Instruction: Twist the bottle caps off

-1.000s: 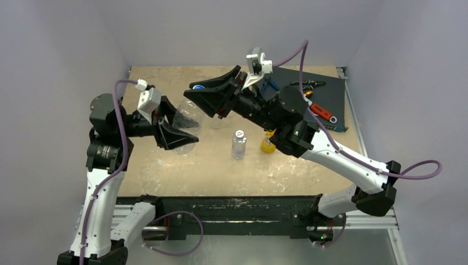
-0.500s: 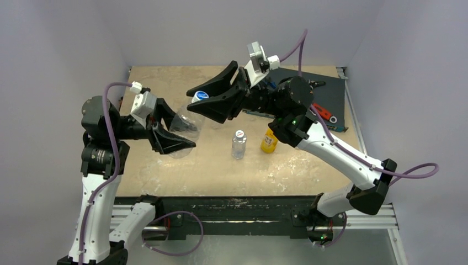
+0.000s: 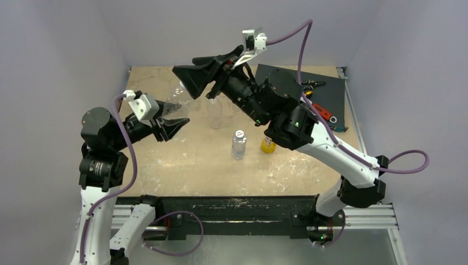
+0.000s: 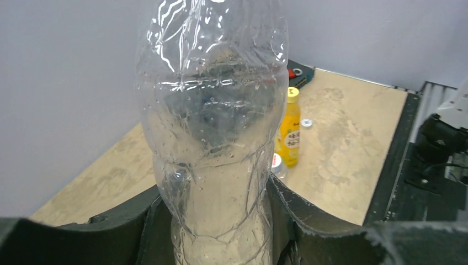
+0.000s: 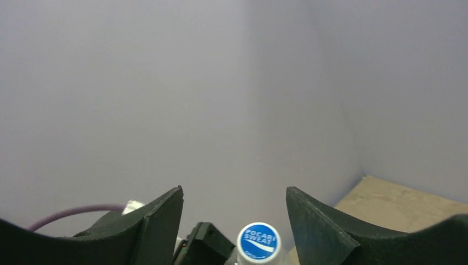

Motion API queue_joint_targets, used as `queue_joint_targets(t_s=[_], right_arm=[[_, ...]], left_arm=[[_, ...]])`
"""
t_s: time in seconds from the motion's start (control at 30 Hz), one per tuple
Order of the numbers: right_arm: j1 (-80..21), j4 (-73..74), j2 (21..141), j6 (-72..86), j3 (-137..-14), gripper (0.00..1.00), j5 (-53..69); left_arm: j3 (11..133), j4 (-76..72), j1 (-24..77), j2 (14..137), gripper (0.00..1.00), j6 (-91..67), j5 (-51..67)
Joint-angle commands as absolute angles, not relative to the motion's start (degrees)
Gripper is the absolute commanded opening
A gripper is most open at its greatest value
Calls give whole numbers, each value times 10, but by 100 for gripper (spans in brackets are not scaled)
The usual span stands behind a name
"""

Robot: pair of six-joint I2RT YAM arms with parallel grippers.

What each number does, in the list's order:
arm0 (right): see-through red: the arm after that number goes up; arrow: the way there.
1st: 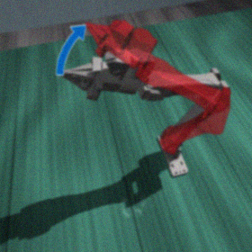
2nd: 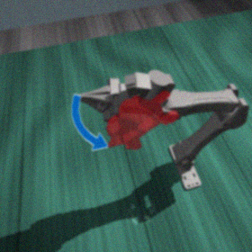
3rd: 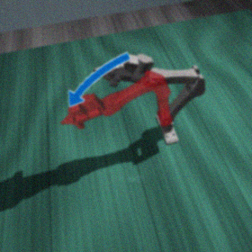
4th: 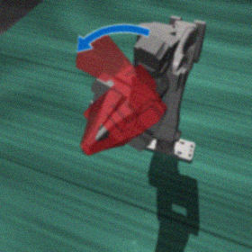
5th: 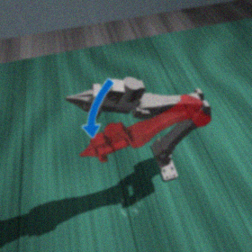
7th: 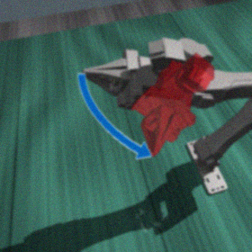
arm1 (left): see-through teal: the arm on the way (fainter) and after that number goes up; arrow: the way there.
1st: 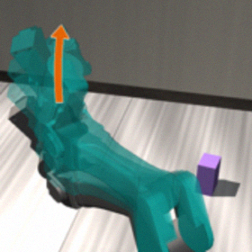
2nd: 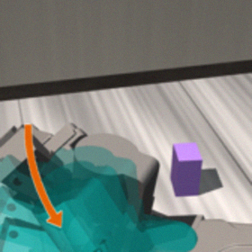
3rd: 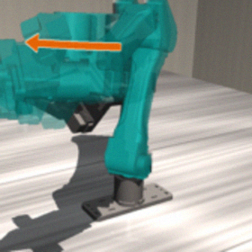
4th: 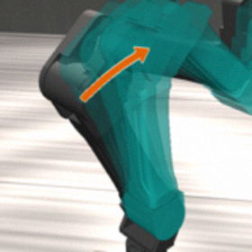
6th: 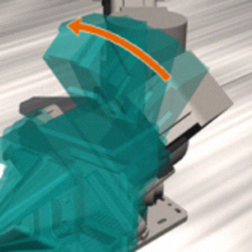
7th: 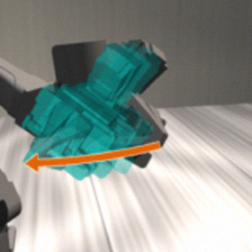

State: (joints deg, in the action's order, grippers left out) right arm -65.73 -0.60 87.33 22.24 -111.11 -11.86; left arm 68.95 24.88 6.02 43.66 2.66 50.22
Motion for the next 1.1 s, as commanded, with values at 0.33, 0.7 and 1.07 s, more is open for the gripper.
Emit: queue_joint_targets(t_s=[0.33, 0.7, 1.07], right_arm=[[-666, 71, 905, 207, -1152, 64, -234], [-666, 73, 918, 223, -1152, 43, -222], [-665, 42, 880, 211, -1113, 0, -182]], left_arm=[[670, 236, 58, 428, 3, 95, 408], [672, 231, 58, 430, 3, 90, 412], [688, 230, 58, 435, 2, 61, 453]])
